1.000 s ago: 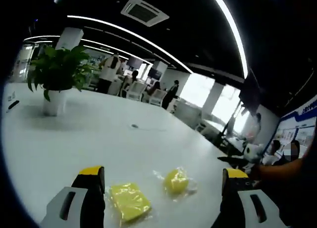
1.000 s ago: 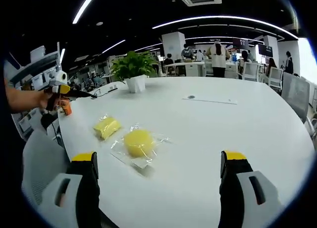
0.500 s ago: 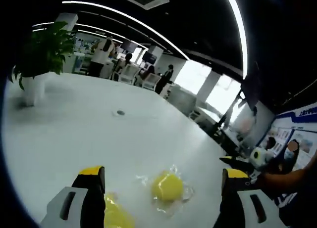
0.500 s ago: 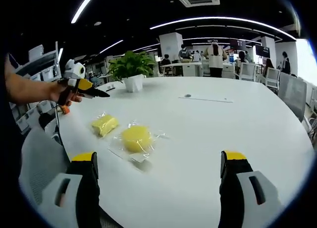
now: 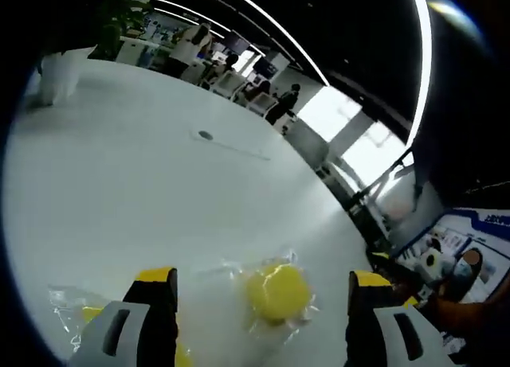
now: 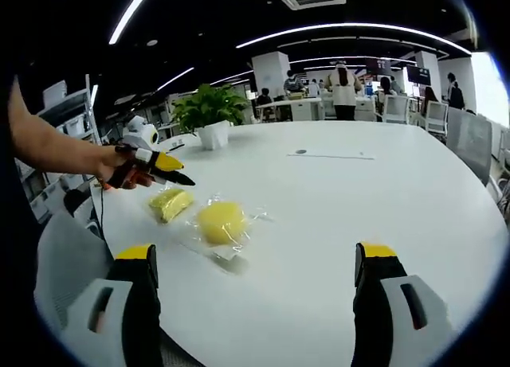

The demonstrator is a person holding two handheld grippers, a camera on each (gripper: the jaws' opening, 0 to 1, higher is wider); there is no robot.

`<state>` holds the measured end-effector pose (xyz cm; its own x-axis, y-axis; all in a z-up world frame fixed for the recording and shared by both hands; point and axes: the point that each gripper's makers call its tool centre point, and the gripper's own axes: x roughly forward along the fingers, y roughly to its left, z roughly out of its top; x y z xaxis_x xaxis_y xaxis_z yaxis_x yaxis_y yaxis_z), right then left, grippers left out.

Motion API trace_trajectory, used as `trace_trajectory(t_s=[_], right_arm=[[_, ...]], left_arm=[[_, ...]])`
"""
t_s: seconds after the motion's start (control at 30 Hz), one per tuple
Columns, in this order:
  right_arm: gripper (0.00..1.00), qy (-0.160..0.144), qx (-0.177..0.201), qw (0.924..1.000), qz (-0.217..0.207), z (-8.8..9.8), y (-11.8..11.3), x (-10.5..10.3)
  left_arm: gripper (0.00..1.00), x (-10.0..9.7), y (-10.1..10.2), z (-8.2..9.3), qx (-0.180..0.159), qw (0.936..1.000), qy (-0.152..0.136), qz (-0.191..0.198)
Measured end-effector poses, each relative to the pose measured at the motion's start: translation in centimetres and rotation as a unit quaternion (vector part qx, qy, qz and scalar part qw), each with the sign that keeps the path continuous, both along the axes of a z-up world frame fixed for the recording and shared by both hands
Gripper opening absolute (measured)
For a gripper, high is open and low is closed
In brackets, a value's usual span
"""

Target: Compare the silicone blocks by pressing each to a similar depth, holding the contact briefly, and releasing to observe deformation and rebound differences across the visible hardness samples.

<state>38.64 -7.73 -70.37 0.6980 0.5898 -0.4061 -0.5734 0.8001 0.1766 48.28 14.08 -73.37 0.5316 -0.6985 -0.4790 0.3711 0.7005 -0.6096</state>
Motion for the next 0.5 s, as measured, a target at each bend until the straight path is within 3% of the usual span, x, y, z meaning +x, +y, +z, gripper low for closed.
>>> trace_trajectory(t_s=[0.03,0.17,0.4,0.5], right_arm=[[0.96,-0.002,-0.006,1.0000,0.004,0.0,0.1,0.0],[0.96,-0.003,-0.007,1.0000,0.004,0.1,0.2,-0.2],[0.96,-0.005,-0.010,0.9999,0.011,0.1,0.5,-0.8],[0.96,-0.014,-0.019,0.9997,0.009,0.5,0.2,-0.9]], left_arm=[[0.84,0.2,-0.1,-0.5,0.001,0.9998,0.017,0.013],[0.80,0.6,-0.9,-1.1,-0.015,0.9991,0.032,0.024],[0.69,1.9,-2.1,-1.8,-0.003,0.9996,0.011,0.026],[0.65,2.0,-2.1,-3.1,0.007,0.9989,0.035,0.032]])
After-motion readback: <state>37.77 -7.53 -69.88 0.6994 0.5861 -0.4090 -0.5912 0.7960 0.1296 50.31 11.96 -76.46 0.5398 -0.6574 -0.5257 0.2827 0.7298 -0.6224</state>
